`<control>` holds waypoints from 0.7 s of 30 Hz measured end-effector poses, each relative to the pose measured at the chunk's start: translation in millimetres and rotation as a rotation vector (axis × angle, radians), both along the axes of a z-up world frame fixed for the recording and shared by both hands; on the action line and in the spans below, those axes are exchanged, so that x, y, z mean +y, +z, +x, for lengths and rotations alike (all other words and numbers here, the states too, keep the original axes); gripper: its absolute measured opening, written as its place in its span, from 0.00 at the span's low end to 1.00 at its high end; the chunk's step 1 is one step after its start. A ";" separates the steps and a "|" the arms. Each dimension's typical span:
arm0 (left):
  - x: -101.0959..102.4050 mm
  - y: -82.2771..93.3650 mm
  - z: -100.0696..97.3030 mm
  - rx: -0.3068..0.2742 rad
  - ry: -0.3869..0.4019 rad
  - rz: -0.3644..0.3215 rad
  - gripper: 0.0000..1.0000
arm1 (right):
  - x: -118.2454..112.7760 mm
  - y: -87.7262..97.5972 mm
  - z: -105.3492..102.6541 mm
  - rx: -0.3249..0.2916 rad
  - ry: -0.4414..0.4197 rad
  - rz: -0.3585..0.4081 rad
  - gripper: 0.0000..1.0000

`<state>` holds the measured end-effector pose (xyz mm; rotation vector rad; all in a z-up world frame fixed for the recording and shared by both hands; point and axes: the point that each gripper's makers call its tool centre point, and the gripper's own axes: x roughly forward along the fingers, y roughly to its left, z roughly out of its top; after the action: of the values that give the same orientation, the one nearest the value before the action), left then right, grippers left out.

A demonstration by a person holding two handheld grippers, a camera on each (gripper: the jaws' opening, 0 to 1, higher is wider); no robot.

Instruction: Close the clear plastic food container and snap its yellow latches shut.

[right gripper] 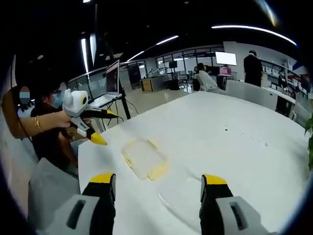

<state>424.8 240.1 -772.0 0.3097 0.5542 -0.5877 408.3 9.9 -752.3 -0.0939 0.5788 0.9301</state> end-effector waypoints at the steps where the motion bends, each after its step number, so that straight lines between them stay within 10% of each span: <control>1: -0.1 -0.5 0.3 0.001 0.000 0.001 0.84 | 0.8 -0.3 0.1 0.001 0.002 0.001 0.70; 21: 0.5 -11.3 6.7 0.019 -0.013 0.006 0.83 | 16.3 -8.2 6.1 0.015 0.031 0.000 0.70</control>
<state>431.5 240.6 -783.3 0.3141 0.5726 -0.6021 414.4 26.2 -760.5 -0.0960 0.5929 0.9621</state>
